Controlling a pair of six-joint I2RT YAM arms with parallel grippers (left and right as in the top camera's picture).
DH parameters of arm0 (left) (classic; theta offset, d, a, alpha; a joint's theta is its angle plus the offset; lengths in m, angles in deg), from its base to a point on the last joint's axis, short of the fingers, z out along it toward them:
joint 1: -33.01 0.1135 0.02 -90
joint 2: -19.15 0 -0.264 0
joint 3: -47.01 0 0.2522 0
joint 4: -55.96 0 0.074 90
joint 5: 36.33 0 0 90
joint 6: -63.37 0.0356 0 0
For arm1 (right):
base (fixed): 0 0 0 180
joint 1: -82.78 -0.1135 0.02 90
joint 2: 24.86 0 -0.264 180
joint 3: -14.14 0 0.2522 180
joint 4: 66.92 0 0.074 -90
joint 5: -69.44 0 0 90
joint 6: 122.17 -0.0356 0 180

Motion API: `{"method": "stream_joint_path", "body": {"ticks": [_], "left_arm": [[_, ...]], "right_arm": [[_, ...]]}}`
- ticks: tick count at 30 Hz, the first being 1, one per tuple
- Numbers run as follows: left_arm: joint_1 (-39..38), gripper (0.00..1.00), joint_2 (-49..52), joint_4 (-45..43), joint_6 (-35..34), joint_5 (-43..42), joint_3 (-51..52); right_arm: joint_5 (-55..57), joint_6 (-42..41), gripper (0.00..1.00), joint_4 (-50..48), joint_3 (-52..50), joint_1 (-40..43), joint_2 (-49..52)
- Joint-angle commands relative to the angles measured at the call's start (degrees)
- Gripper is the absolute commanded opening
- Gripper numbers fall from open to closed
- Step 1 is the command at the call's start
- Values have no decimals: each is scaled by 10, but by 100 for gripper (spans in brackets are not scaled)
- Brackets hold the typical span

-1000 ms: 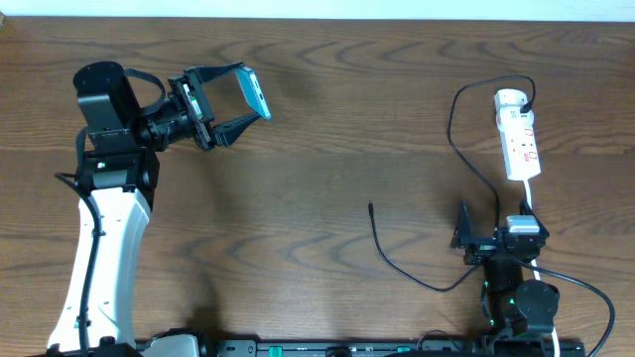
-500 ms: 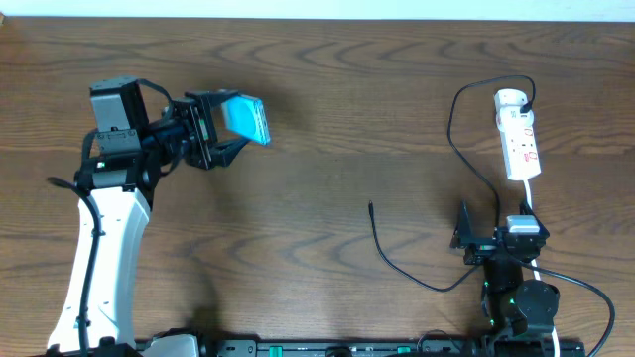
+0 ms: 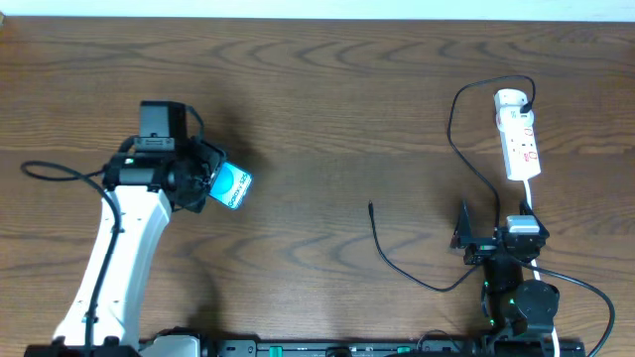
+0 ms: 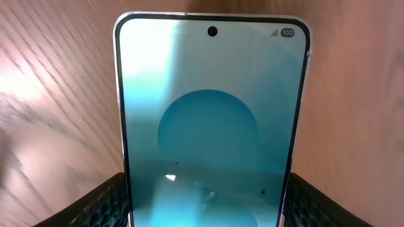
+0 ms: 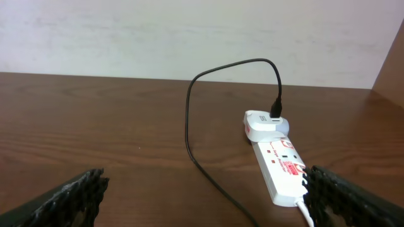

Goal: Plug charger to phone and switch on socket
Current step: 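Lift the phone with the left gripper and tilt it upright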

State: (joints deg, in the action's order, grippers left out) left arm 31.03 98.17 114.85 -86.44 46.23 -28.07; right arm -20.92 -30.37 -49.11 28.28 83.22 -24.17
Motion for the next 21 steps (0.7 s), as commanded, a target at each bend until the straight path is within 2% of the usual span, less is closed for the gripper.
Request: {"method": "stream_joint_path", "body": {"ticks": [1,9,18,21], "left_arm": [[-16,7,35,3,24,68,12],[-17,7,108,9,24,66,12],[-17,7,108,9,24,56,12],[-17,7,108,9,24,50,12]], "right_arm": [[2,4,99,3,-1,-5,-3],[2,5,99,-2,-1,-5,-3],[-7,4,99,-23,-1,-5,-3],[-22,-48,99,-73,-1,-5,-3]]}}
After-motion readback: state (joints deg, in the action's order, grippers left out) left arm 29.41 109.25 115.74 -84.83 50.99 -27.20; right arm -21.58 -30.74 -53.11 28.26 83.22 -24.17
